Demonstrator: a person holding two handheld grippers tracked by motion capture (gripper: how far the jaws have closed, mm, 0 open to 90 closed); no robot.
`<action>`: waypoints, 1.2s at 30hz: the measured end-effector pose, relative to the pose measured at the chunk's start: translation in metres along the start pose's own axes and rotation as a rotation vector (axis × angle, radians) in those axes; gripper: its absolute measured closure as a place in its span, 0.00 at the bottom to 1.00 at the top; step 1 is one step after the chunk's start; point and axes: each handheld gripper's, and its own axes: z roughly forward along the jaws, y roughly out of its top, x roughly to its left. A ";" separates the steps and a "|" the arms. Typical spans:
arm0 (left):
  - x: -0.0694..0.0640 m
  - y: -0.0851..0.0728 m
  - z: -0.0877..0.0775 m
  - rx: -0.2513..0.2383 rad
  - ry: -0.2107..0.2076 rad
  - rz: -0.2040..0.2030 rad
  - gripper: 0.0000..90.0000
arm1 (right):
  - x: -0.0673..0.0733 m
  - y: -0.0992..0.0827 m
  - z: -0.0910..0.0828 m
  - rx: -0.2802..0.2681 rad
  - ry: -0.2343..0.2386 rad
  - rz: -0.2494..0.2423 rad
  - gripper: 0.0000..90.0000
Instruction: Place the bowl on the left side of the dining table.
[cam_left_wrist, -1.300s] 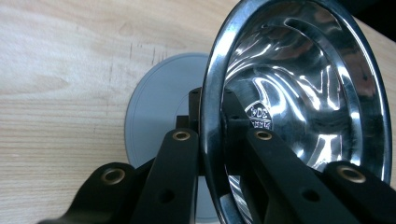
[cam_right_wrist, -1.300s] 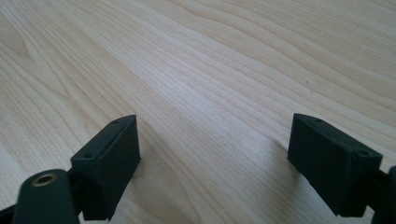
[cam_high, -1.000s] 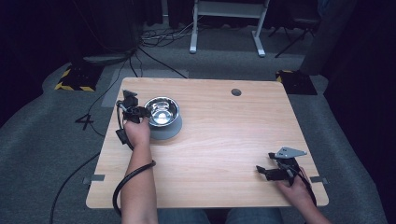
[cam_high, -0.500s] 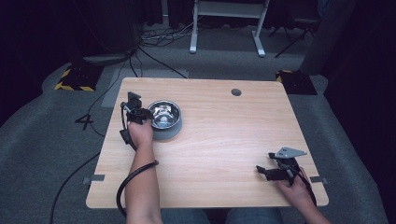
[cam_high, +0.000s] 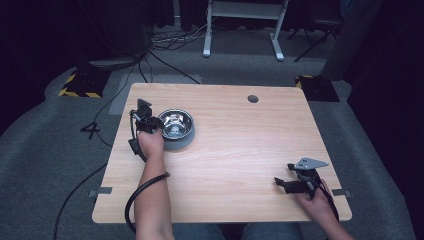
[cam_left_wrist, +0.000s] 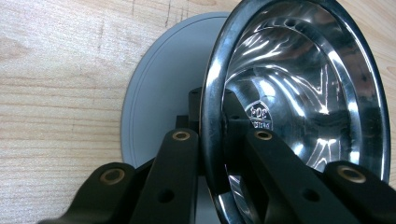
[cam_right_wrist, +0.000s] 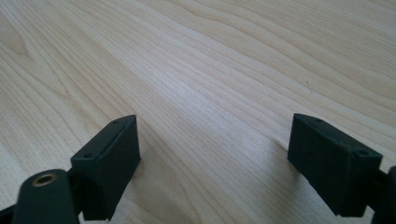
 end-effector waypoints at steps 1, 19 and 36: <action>0.000 0.000 0.000 0.000 0.000 -0.002 0.96 | 0.000 0.000 0.000 0.000 0.000 0.000 0.19; -0.011 -0.003 -0.007 -0.050 0.149 0.088 0.62 | 0.000 0.000 0.000 -0.003 0.000 -0.005 0.19; -0.054 -0.019 -0.059 -0.185 0.210 0.313 0.56 | -0.001 0.000 0.000 -0.003 0.001 -0.006 0.19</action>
